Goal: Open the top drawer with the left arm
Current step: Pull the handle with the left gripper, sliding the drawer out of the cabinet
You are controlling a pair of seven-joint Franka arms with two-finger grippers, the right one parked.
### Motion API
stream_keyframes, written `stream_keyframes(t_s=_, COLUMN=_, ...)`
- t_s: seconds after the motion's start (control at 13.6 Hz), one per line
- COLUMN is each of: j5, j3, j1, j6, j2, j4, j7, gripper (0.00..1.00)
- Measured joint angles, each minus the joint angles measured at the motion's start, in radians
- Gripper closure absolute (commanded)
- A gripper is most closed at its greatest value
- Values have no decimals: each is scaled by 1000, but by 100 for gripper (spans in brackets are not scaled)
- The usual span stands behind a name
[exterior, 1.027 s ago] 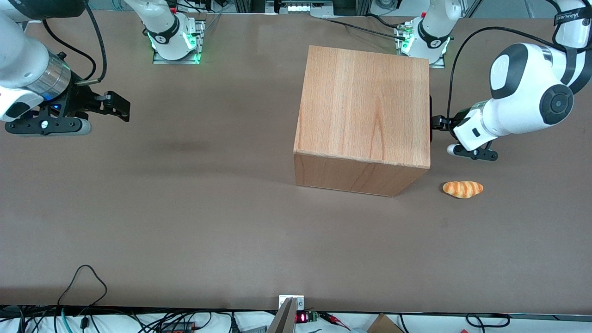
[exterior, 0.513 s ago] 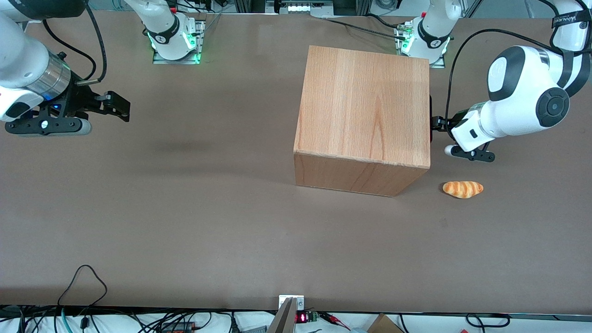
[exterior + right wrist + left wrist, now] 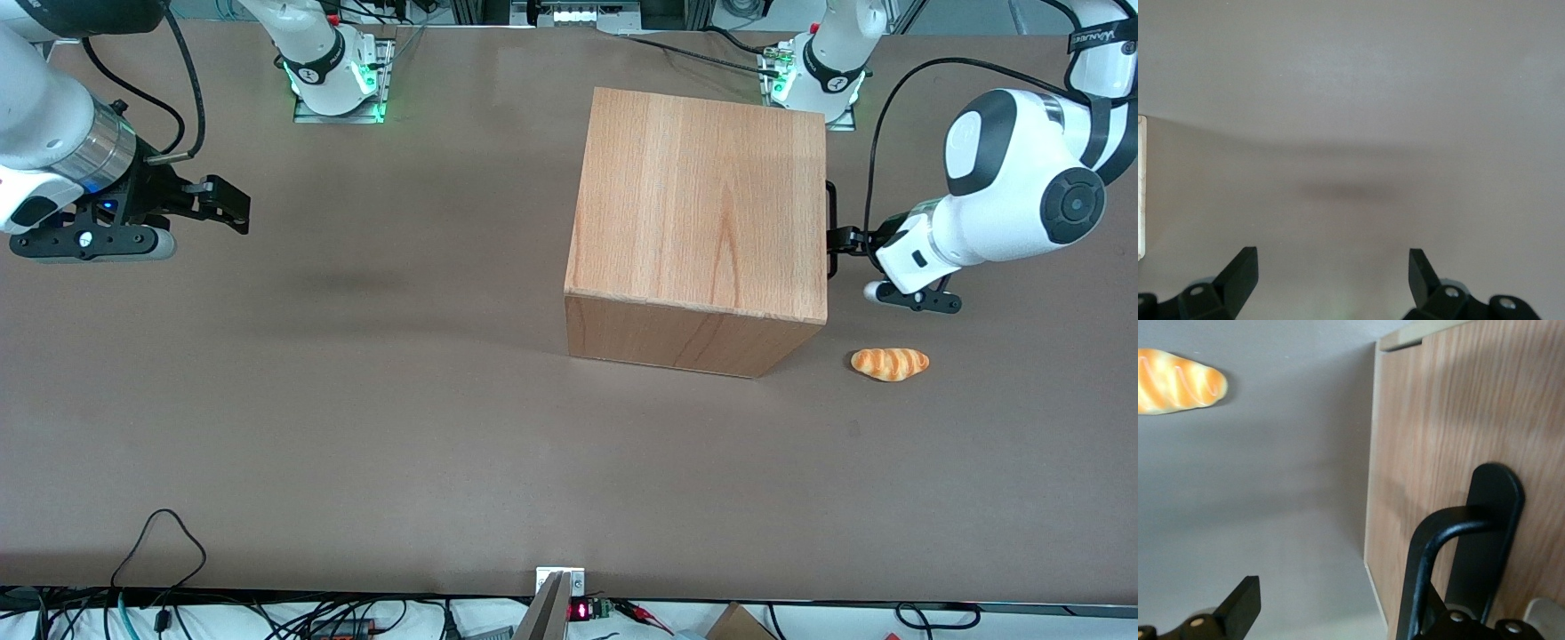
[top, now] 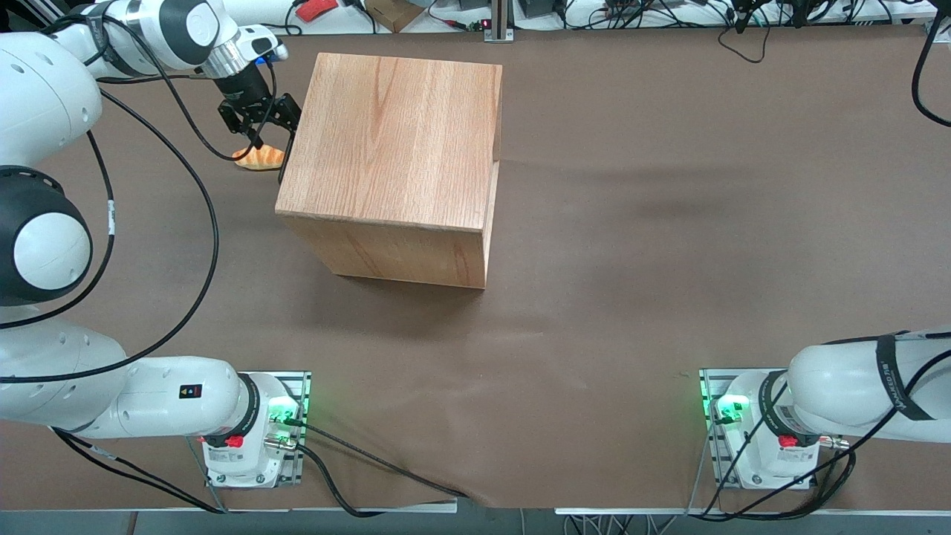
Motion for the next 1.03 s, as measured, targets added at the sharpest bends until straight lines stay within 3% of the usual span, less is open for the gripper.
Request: stream_keyframes(t_s=1.03, j5=75, j3=10, j1=141, j6=25, j2=-1, j4=13, j7=7, gripper=0)
